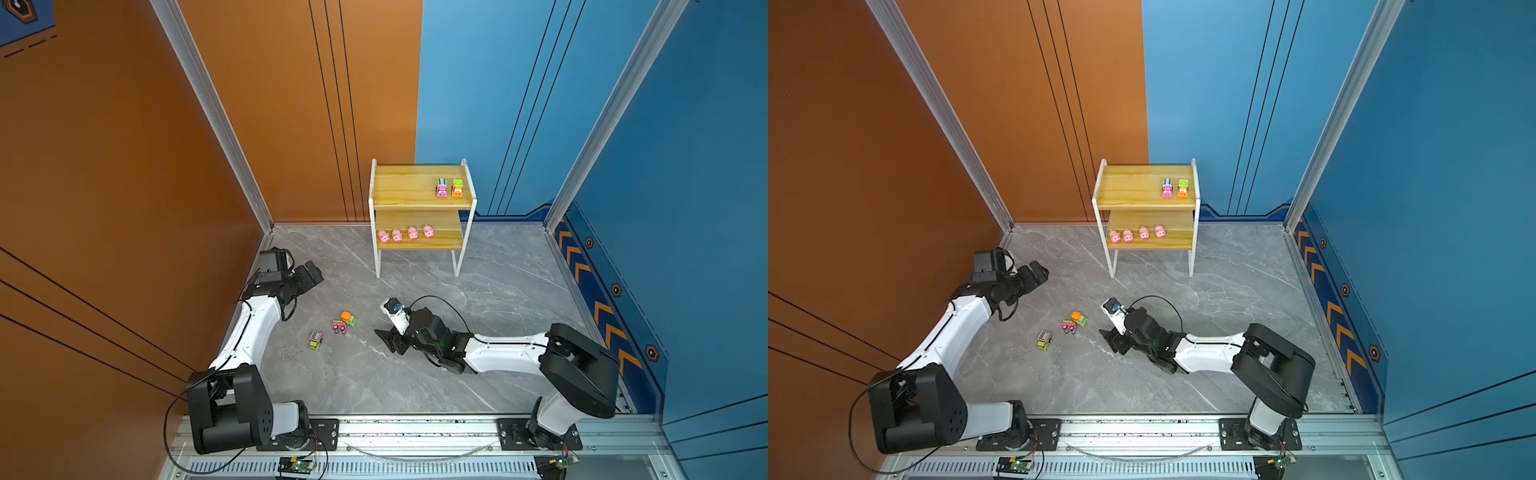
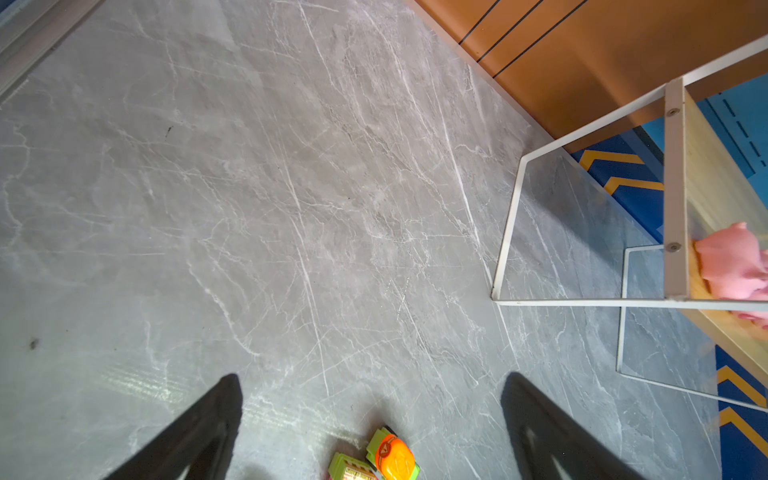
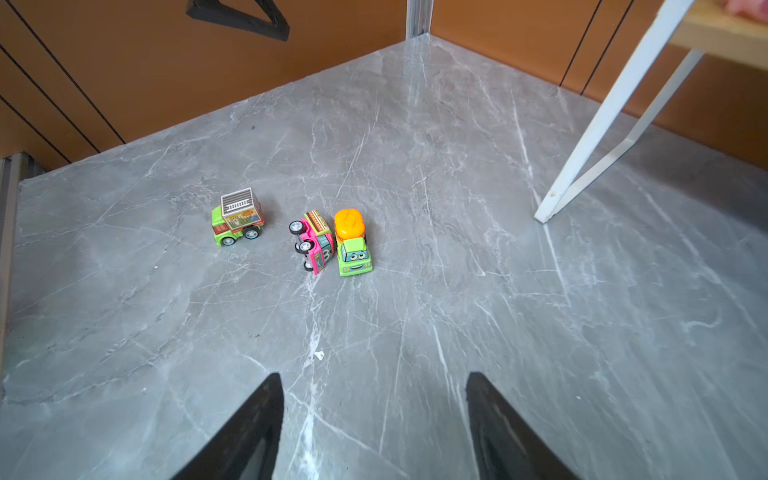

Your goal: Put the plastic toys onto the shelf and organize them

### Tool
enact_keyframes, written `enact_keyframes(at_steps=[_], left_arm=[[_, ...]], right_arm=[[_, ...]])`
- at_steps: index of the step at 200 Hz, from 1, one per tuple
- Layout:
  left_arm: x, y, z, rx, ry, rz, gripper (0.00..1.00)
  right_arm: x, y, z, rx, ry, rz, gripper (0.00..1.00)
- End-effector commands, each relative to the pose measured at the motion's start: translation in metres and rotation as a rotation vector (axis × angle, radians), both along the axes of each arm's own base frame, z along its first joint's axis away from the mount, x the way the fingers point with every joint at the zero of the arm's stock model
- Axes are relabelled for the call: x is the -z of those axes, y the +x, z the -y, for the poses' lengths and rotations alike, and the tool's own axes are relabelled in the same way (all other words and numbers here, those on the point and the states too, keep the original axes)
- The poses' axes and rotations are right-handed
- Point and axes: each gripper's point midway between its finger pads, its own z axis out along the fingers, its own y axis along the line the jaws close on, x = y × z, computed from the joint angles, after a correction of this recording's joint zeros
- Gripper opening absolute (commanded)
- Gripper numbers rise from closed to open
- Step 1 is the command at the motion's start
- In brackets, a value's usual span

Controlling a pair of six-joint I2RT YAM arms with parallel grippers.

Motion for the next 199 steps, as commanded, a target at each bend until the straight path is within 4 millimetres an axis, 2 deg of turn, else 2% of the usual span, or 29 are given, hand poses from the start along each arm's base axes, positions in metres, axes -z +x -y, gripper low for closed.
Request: enact_keyframes(at_steps=[1,46,80,89,90,93,117,199], left_arm=[[-0.001,0.002,0.002,0.000,-0.046,-0.010,0.99],[0.003,0.004,0.002,-0.001,-0.065,-0.024,1.00],[0.002,0.005,0.007,0.015,-0.079,-0.021,0.99],[0.003,0.004,0.008,0.019,-0.080,-0.022,0.99],[0.002,0.005,0.008,0.020,-0.080,-0.021,0.99],[0.002,0.005,0.009,0.022,-0.079,-0.019,0.99],[-0.001,0.005,0.017,0.050,-0.076,-0.011,0.99],[-0.005,0.004,0.045,0.147,-0.067,-0.001,0.99]], right_arm=[[-0.012,0.010,-0.027,-0.015,0.129,-0.007,0.68],[0.009,0.029,-0.061,-0.040,0.168,-0.070,0.62],[0.021,0.040,-0.078,-0.059,0.149,-0.092,0.60],[0.017,0.041,-0.081,-0.066,0.151,-0.088,0.60],[0.025,0.041,-0.081,-0.066,0.139,-0.096,0.60],[0.033,0.041,-0.081,-0.066,0.128,-0.105,0.59],[0.044,0.042,-0.087,-0.081,0.108,-0.123,0.58],[0.065,0.048,-0.099,-0.098,0.052,-0.140,0.50]])
